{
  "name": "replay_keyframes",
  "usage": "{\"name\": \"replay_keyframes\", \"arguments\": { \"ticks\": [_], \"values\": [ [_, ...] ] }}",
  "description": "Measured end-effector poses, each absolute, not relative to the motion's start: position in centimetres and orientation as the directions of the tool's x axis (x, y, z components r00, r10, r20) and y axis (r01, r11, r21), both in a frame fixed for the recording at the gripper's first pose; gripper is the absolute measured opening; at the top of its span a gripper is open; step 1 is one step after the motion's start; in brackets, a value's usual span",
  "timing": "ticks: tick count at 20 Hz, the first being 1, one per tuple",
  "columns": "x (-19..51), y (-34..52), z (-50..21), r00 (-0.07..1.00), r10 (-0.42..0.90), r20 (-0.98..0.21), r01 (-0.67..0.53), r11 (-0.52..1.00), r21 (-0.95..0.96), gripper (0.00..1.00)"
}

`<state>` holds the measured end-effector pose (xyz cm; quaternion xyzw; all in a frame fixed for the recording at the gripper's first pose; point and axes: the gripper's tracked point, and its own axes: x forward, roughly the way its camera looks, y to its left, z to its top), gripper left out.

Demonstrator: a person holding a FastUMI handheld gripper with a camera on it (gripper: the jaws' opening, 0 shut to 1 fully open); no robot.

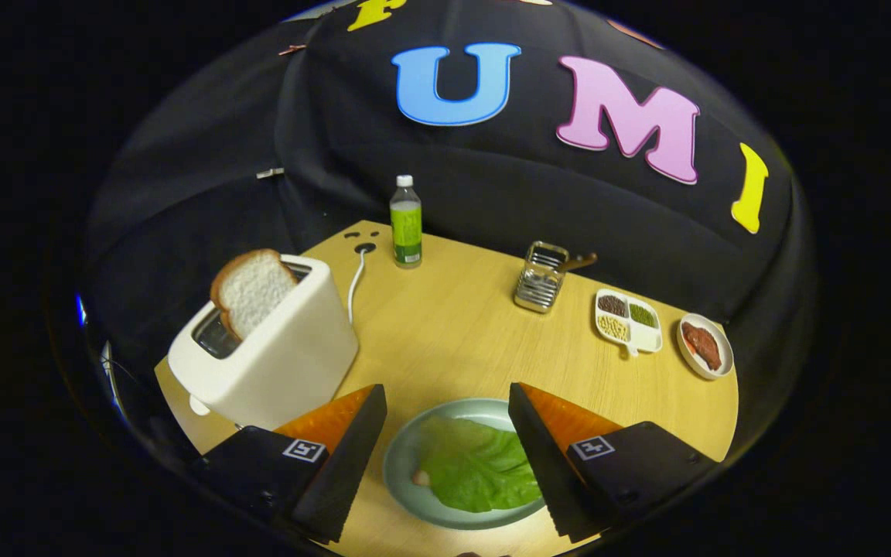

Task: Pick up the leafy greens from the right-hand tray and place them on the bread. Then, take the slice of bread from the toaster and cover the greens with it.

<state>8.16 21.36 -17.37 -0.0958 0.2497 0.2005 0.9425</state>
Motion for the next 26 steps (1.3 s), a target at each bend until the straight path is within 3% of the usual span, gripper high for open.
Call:
{"name": "replay_keyframes", "arguments": {
  "ticks": [5,14,24,26],
  "values": [
    [8.0,28.0,-12.1,0.788,0.449,-0.422,-0.530,0.843,-0.094,0.99],
    [7.1,38.0,-11.1,0.701,0.572,-0.425,-0.655,0.752,-0.069,0.98],
    [8.9,42.4,-17.9,0.696,0.491,-0.524,-0.639,0.756,-0.140,0.98],
    [8.8,42.9,-18.7,0.689,0.486,-0.537,-0.639,0.757,-0.135,0.92]
  ]
}}
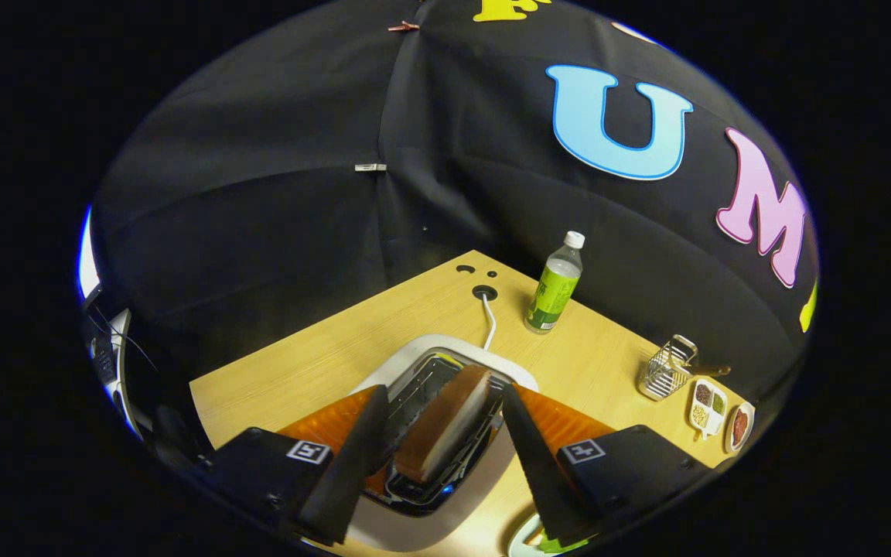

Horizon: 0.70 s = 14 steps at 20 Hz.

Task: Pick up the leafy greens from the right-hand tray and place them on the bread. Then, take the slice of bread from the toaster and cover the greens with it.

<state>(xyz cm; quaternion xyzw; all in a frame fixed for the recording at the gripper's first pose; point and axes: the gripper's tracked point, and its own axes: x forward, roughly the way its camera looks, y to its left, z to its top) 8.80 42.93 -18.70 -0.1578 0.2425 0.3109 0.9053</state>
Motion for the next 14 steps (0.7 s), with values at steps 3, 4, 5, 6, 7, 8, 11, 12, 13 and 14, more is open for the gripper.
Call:
{"name": "replay_keyframes", "arguments": {
  "ticks": [3,4,5,6,7,8,11,12,13,14],
  "values": [
    [9.2,43.1,-18.8,0.704,0.472,-0.531,-0.628,0.762,-0.155,0.67],
    [9.3,43.0,-19.0,0.710,0.464,-0.529,-0.624,0.763,-0.167,0.62],
    [9.3,42.8,-19.0,0.716,0.456,-0.528,-0.620,0.764,-0.180,0.58],
    [9.5,42.5,-19.0,0.729,0.439,-0.526,-0.608,0.768,-0.201,0.53],
    [9.6,42.0,-18.9,0.741,0.421,-0.523,-0.594,0.774,-0.220,0.47],
    [9.7,41.9,-19.0,0.745,0.410,-0.526,-0.588,0.777,-0.227,0.39],
    [9.0,41.6,-19.8,0.715,0.408,-0.568,-0.596,0.780,-0.190,0.30],
    [9.0,41.6,-19.6,0.710,0.408,-0.574,-0.592,0.787,-0.173,0.26],
    [8.9,41.6,-19.6,0.702,0.412,-0.580,-0.590,0.793,-0.150,0.24],
    [8.9,41.6,-19.7,0.696,0.408,-0.590,-0.577,0.807,-0.123,0.25]
  ]
}}
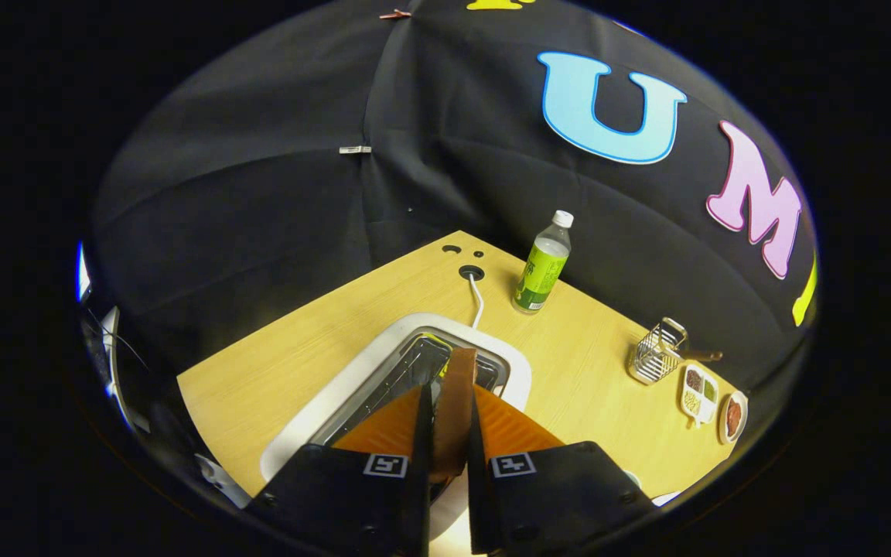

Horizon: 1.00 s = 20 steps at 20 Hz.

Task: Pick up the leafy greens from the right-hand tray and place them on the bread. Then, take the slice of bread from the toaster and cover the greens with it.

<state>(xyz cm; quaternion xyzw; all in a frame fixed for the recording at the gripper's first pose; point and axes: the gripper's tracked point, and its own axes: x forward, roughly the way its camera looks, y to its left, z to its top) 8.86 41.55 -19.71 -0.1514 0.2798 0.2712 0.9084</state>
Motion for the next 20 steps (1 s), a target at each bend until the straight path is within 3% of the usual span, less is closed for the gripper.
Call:
{"name": "replay_keyframes", "arguments": {
  "ticks": [5,13,20],
  "values": [
    [8.9,41.7,-19.2,0.665,0.432,-0.610,-0.587,0.807,-0.068,0.14],
    [9.1,41.4,-15.0,0.694,0.456,-0.557,-0.564,0.826,-0.027,0.14],
    [11.3,39.1,-8.8,0.731,0.486,-0.479,-0.495,0.861,0.118,0.14]
  ]
}}
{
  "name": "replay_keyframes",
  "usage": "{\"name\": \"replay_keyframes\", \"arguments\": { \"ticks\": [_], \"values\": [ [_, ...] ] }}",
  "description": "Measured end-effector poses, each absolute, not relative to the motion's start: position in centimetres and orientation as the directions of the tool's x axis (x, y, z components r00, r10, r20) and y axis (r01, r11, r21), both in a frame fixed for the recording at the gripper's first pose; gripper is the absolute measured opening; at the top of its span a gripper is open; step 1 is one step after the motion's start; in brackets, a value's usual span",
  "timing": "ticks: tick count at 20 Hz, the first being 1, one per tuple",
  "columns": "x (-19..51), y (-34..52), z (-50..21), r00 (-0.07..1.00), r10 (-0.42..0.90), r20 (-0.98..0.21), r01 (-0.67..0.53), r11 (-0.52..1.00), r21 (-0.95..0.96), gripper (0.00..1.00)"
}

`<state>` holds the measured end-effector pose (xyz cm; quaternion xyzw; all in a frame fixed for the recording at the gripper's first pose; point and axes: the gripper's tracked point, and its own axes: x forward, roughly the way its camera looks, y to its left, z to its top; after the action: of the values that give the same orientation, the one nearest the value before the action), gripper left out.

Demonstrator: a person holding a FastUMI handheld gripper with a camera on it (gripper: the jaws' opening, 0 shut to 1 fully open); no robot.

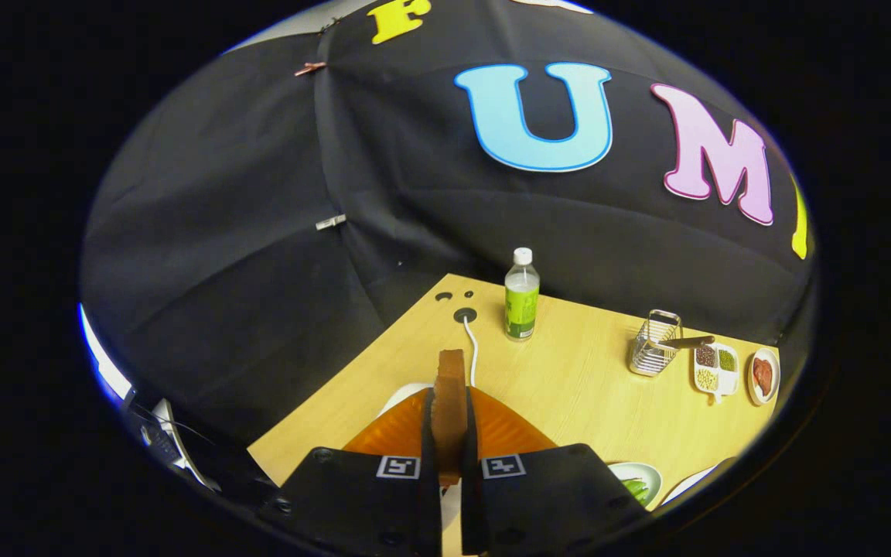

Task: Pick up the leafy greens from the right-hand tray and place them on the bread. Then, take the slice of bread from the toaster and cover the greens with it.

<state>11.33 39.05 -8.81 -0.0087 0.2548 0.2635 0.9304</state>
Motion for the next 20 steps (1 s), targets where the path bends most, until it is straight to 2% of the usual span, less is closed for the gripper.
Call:
{"name": "replay_keyframes", "arguments": {
  "ticks": [8,20],
  "values": [
    [13.1,31.0,-7.4,0.789,0.423,-0.446,-0.405,0.904,0.139,0.14],
    [11.1,19.4,-17.1,0.748,0.320,-0.581,-0.205,0.945,0.256,0.14]
  ]
}}
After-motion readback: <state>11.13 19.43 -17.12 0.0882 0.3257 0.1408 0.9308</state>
